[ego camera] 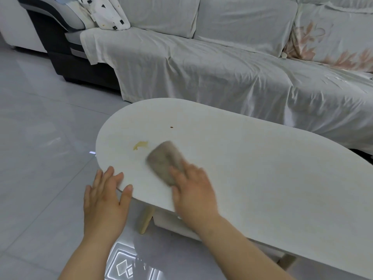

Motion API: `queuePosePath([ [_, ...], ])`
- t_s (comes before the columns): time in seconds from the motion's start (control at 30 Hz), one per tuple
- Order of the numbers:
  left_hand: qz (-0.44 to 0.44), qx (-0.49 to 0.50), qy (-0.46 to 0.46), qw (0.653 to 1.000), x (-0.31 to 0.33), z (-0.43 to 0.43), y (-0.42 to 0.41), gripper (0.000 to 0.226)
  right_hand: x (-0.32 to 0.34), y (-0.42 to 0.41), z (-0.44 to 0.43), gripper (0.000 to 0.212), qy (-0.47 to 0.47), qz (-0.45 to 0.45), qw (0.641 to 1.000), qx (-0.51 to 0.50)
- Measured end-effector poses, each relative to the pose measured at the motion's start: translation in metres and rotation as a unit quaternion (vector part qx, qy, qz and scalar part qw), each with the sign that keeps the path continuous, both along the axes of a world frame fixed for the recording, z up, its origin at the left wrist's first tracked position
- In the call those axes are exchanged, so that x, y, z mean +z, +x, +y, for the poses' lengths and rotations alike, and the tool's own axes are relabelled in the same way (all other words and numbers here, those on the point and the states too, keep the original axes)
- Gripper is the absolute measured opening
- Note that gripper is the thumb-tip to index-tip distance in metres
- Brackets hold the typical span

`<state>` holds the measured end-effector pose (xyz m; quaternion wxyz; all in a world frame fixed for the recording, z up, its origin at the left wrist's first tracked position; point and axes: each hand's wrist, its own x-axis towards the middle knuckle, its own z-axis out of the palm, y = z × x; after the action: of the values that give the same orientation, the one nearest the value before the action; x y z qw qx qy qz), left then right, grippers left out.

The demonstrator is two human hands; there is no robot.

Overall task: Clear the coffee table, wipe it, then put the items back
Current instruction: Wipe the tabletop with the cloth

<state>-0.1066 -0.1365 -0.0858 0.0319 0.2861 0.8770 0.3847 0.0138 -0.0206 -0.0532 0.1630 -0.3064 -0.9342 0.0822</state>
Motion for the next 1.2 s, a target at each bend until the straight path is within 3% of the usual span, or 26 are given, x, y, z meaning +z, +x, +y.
queuePosePath([
  [0.07,-0.008,-0.002,0.008,1.0,-0.001,0.001,-0.002,0.038,0.0,-0.003,-0.006,0.043,-0.007,-0.011,0.998,0.064],
  [0.13,-0.016,-0.006,0.013,1.0,-0.002,-0.001,-0.002,0.037,-0.001,0.002,0.013,0.046,-0.043,-0.038,0.996,0.065],
  [0.27,-0.019,-0.015,0.025,0.999,-0.001,-0.003,-0.004,0.035,0.003,0.012,0.059,0.047,-0.055,-0.032,0.991,-0.118],
  [0.33,-0.021,-0.014,0.027,0.999,0.0,-0.003,-0.005,0.033,0.003,0.005,0.052,0.047,-0.056,-0.025,0.989,-0.138],
  [0.5,-0.034,-0.003,0.032,0.999,-0.001,-0.002,-0.006,0.034,-0.01,-0.018,0.017,0.046,-0.059,0.007,0.995,0.079],
  [0.57,-0.039,-0.001,0.039,0.998,-0.001,-0.001,-0.005,0.037,-0.006,-0.021,0.04,0.045,-0.051,-0.011,0.994,0.094],
  [0.67,-0.043,-0.003,0.041,0.998,-0.002,0.001,-0.003,0.045,-0.001,-0.02,0.099,0.045,-0.03,-0.046,0.998,-0.033],
  [0.73,-0.04,-0.002,0.032,0.999,-0.003,0.004,-0.003,0.048,0.004,-0.026,0.125,0.046,-0.036,-0.071,0.983,-0.165],
  [0.8,-0.04,0.006,0.022,0.999,-0.003,0.006,-0.003,0.048,0.001,-0.045,0.126,0.048,-0.05,-0.091,0.969,-0.224],
  [0.87,-0.039,0.017,0.018,0.999,-0.002,0.01,-0.002,0.048,-0.003,-0.075,0.113,0.049,-0.041,-0.082,0.985,-0.145],
  [0.93,-0.032,0.025,0.014,0.999,-0.001,0.012,0.0,0.05,-0.006,-0.102,0.094,0.047,-0.028,-0.057,0.998,0.009],
  [1.03,-0.028,0.025,0.009,0.999,-0.003,0.013,0.0,0.05,0.001,-0.123,0.096,0.043,-0.058,-0.042,0.989,0.132],
  [1.1,-0.029,0.023,0.009,0.999,-0.004,0.013,0.0,0.059,0.007,-0.121,0.121,0.042,-0.066,-0.026,0.992,0.104],
  [1.2,-0.026,0.03,0.015,0.999,-0.005,0.013,-0.001,0.07,0.009,-0.103,0.176,0.041,-0.035,-0.052,0.997,-0.044],
])
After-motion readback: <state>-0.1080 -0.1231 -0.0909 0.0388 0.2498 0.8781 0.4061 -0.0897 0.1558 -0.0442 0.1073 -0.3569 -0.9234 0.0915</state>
